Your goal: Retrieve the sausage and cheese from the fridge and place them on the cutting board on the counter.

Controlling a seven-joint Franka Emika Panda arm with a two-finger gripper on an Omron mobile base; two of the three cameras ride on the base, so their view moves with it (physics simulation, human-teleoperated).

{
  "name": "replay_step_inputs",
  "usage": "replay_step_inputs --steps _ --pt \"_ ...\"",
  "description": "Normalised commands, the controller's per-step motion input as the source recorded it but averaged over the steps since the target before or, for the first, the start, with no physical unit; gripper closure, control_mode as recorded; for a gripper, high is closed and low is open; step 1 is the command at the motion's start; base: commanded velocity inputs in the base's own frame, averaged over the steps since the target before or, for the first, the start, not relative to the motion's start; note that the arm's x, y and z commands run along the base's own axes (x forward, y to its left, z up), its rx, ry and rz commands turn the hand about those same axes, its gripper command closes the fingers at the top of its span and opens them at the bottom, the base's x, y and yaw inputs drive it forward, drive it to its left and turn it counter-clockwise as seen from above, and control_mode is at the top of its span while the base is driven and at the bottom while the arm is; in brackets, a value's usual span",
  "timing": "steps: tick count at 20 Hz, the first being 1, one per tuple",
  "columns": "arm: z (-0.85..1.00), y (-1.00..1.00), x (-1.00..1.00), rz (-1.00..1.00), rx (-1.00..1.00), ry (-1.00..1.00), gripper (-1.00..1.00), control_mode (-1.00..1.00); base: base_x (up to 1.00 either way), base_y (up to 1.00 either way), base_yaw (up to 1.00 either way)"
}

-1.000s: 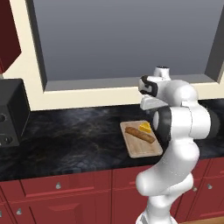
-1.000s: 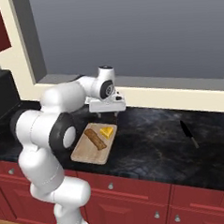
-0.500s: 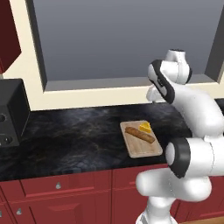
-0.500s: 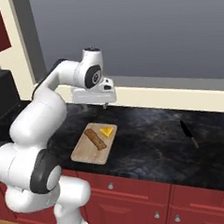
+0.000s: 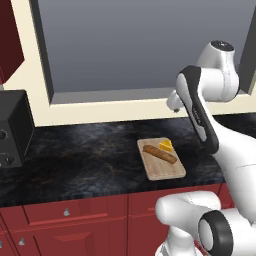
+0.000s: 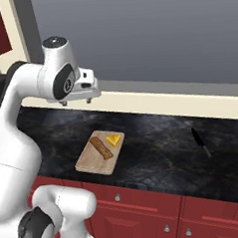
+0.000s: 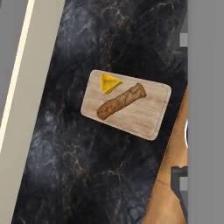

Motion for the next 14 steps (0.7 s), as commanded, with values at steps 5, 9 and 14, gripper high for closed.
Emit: replay_step_inputs --steps 5,9,14 --pt "0.2 -0.04 -0.88 -0.03 -0.02 -0.37 -1.0 -1.0 0.0 0.0 0.0" --pt "0.69 0.0 -0.84 -0.07 -0.01 -0.1 -1.0 -1.0 0.0 0.0 0.0" --pt "0.33 0.09 -0.97 -0.02 -0.03 0.05 -1.0 -1.0 0.0 0.0 0.0"
